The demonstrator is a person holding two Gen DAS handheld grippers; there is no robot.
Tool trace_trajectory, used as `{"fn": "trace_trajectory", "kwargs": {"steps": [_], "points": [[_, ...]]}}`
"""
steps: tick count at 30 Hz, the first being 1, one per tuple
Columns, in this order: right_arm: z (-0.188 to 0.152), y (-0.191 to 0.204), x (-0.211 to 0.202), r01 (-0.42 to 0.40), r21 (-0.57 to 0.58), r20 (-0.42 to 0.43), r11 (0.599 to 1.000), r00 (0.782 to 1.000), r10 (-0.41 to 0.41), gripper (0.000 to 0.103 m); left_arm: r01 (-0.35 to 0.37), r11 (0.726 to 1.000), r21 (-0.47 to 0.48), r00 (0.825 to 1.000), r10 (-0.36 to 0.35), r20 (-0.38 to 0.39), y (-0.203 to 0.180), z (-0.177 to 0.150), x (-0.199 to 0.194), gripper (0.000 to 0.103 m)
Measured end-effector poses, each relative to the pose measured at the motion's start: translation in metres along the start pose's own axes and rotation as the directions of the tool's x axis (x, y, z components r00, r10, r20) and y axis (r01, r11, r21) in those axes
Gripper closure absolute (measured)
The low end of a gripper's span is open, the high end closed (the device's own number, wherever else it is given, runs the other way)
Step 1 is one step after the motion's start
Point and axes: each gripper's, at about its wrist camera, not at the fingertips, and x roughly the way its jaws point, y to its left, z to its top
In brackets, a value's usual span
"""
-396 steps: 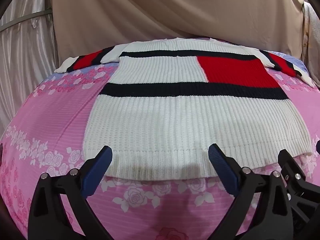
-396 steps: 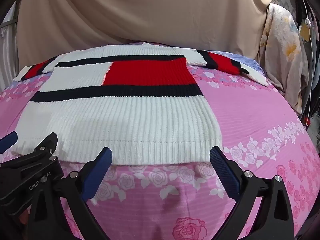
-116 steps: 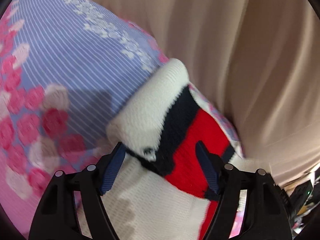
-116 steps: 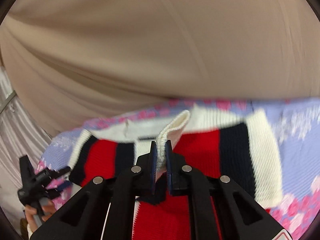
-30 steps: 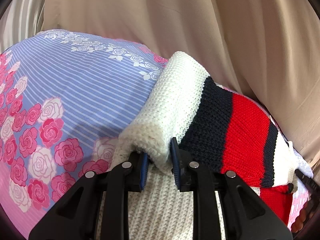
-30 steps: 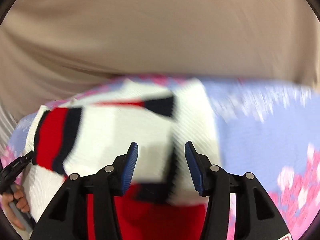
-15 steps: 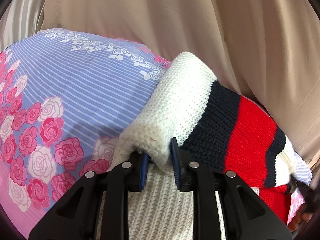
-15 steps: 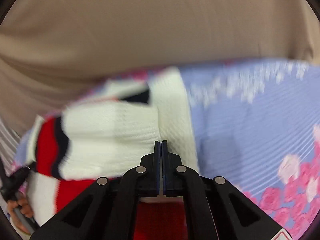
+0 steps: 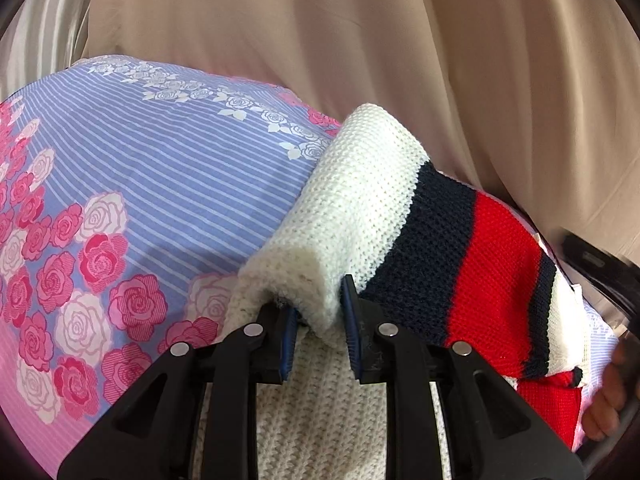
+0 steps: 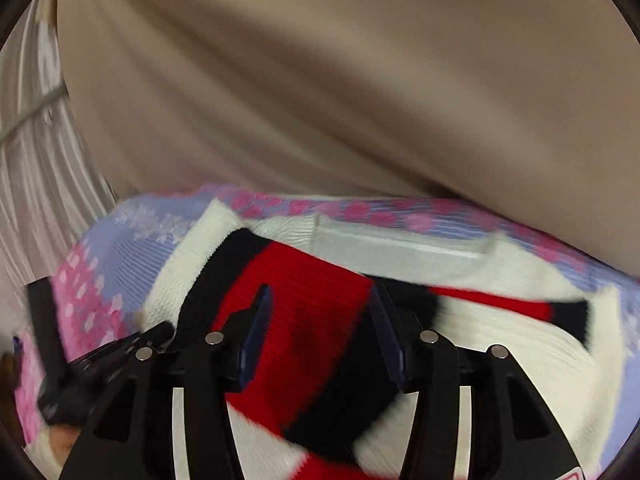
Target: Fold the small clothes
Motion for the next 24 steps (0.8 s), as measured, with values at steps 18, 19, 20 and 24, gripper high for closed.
{"fn": "trace_trajectory", "kwargs": {"steps": [18,19,20,24], "points": [[0.026,-0.016,0.009,0.065,0.026,0.011,0.998,0.998,-0.066,0.083,-0.004,1.000,0.008,1.000,0.004,0.000,0.001,0.000,0.000,0.082],[0.028,-0.010,0.002,0.029,0.023,0.015,0.999,0.999,-0.029,0.083,-0.005,1.000,0.009,1.000,0.005,0.000,0.001,0.000,0.000,0.082],[0.026,0.000,-0.003,-0.022,0.012,0.012,1.000,1.000,0.021,0.083,-0.007,1.000,0.011,1.000,0.007,0.000,0.000,0.000,0.000,0.082],[0.018,0.042,0.029,-0.103,-0.087,-0.093,0.991,0.991,0.095,0.085,-0.006,1.000,0.010,1.000,0.006,0.000,-0.002,0.000,0.001,0.082]]}}
